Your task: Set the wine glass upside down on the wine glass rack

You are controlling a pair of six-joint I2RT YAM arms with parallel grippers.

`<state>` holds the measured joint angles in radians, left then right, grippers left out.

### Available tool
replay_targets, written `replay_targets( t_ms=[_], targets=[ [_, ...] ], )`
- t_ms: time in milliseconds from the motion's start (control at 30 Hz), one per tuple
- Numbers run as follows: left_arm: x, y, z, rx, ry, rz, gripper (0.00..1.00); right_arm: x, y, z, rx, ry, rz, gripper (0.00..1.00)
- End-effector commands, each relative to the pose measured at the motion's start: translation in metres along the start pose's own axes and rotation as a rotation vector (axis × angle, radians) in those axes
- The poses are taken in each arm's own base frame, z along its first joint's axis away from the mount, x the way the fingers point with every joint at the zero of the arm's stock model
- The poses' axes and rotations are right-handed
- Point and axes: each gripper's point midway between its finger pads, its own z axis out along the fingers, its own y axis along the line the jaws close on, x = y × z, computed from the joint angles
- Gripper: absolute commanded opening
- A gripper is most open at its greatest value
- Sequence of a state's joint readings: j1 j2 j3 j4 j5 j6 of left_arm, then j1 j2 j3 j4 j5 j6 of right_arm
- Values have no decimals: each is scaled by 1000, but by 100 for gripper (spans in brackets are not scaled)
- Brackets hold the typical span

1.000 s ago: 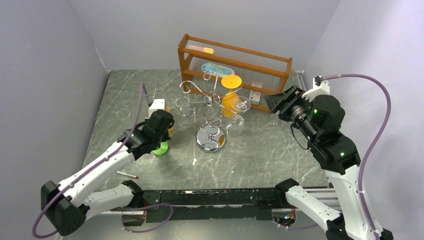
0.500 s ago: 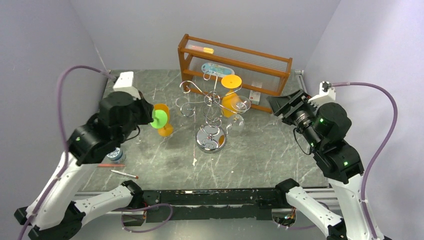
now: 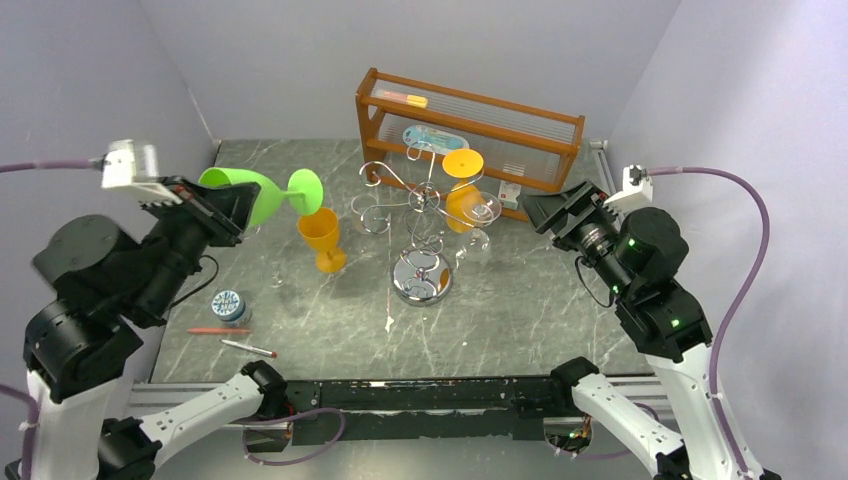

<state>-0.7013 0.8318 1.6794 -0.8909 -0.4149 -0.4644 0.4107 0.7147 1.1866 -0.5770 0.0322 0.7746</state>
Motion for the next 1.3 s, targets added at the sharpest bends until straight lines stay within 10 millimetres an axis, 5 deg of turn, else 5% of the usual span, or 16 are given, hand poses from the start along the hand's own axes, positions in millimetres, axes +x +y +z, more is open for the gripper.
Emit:
replay_targets(
  t_ms=[0,200,433,833,1033,1267],
  targets=[
    [-55,-36,-15,192,-213,-145,5,-4,9,4,-47,-17,14,69],
    [-78,-85,-12,439,-319,-276,5,-7,32,9,-157,-26,73,73],
    [-69,-157,3,812,-284,-393,5,-13,76,5,-396,-35,85,75],
    [-65,-190,38,969,-380,-661,5,-20,109,-34,-737,-160,113,75],
    [-44,-238,39,968,-368,-702,5,-42,116,-41,-772,-264,159,75],
    [-27,-263,41,979,-384,-776,5,-80,119,-57,-797,-431,269,75]
  ],
)
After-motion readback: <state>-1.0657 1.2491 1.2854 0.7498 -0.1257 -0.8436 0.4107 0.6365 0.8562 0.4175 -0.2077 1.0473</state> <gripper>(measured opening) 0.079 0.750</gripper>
